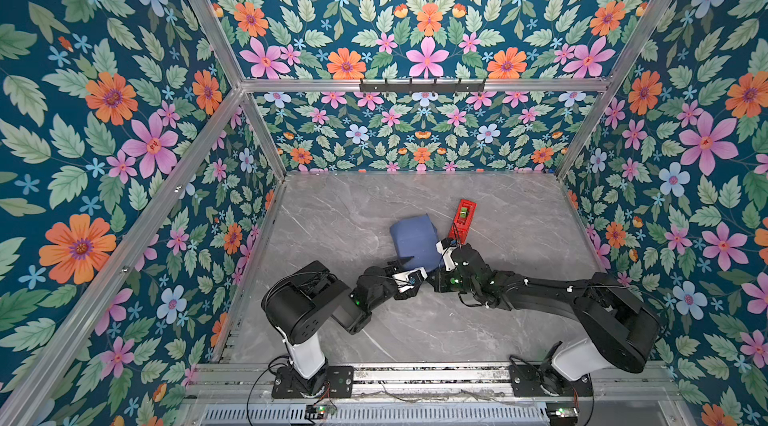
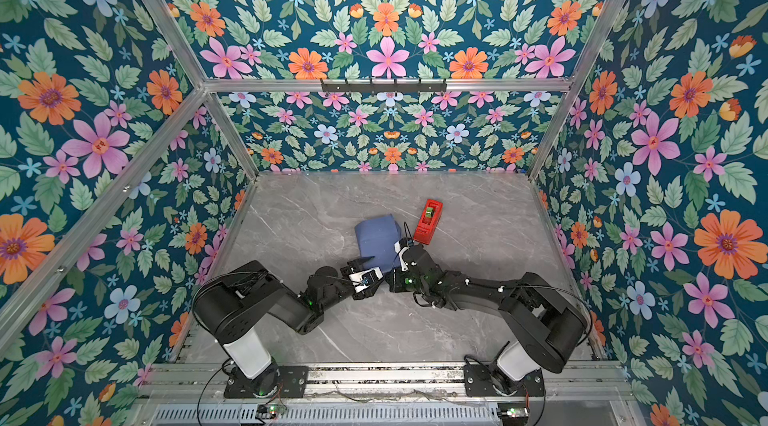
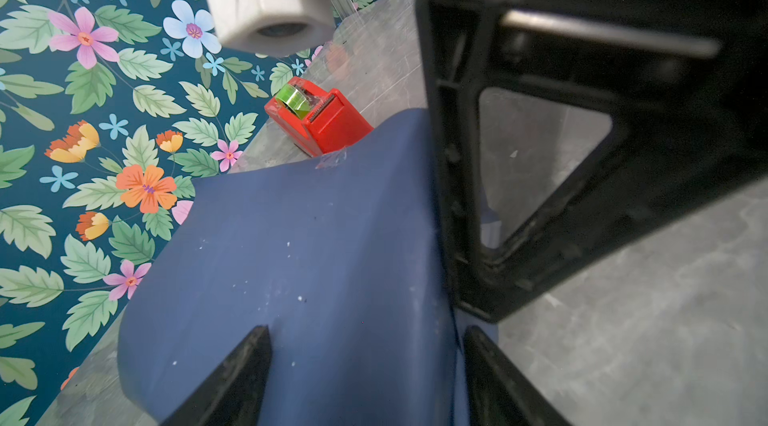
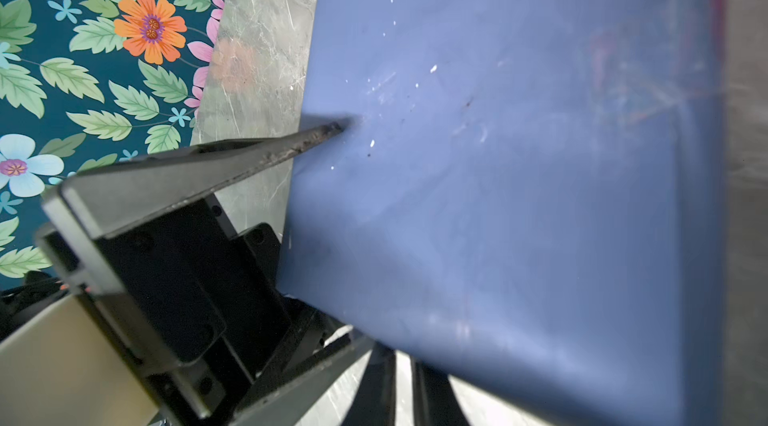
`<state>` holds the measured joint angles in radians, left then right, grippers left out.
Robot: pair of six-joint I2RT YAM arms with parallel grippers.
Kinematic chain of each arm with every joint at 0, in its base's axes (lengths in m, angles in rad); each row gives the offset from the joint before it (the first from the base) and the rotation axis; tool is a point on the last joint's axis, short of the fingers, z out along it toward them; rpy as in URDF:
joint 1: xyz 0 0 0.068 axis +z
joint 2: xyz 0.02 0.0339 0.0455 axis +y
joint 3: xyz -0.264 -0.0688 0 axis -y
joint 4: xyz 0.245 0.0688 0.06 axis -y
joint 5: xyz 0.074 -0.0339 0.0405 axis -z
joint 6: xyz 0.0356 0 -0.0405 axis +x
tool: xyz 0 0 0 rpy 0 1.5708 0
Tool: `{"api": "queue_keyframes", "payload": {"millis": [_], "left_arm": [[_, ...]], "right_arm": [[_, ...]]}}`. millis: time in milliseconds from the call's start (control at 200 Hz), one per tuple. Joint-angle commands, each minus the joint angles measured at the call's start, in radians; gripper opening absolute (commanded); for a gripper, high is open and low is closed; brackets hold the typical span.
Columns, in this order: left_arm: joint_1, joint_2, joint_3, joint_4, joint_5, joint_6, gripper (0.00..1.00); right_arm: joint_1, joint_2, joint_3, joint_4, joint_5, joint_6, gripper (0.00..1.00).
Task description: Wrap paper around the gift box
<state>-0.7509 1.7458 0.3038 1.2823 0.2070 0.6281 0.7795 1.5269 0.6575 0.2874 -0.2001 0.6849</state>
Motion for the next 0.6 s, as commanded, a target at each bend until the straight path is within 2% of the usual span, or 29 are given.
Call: {"api": "queue_keyframes", "payload": {"millis": [0,595], "left_arm": [[0.001,0.000,-0.002,-0.024,0.008,-0.016,0.74],[0.001,0.001,0.000,-0.025,0.009,-0.017,0.74]], "right_arm": [[-0.001,0.005,0.003,0.030,0.043,-0.008,0.11],[-0.001,-0.017,-0.032,0.037,0.079,-0.014,0.11]]}}
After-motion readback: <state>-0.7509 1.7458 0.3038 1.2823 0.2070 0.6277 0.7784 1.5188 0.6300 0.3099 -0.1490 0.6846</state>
